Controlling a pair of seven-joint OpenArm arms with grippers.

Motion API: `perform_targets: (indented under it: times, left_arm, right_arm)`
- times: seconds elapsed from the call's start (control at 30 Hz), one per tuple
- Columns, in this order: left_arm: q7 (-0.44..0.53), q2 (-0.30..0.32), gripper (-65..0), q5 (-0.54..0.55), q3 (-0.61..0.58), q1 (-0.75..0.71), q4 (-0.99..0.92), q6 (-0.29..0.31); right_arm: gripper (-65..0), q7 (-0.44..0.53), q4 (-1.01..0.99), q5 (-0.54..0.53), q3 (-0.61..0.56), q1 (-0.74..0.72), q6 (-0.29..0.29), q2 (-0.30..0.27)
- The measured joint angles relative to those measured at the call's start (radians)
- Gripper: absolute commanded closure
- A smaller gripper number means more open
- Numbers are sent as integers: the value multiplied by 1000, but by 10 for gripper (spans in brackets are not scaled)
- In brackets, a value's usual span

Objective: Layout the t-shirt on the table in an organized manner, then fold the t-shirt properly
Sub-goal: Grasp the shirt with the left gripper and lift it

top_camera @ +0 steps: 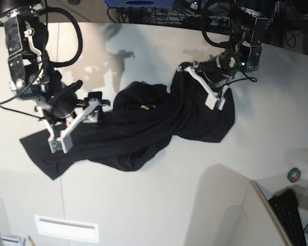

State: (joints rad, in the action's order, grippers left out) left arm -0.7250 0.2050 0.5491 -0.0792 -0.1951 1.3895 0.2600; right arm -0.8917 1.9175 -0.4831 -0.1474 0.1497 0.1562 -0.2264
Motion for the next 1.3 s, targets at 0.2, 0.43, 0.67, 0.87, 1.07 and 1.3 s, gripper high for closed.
perform_targets:
  times: [0.2,0.43,0.67,0.87,1.07,1.3]
  left_arm:
    - [-212,-24,0,-5,-255,136,123,1]
    - [-205,-185,0,-1,-547,403,-83,5]
    - [-206,-264,0,-4,-663,469,-304,3]
    - [-206,-225,-507,3,-665,447,-149,2]
    - [-208,-83,-568,6,-534,306,188,5]
    - [-202,72,-540,-15,105,56,229,-5]
  right_arm:
    - [-375,5,-51,5,183,-5,-9,-6]
    - [-375,9,-174,14,387,-19,-8,-40]
    - [-405,7,-188,11,533,-22,-7,-42]
    - [-417,5,-188,9,523,-21,-7,-42]
    - [-419,7,-166,6,397,1,-46,-31]
    - [-419,-2,-179,19,264,56,-132,64]
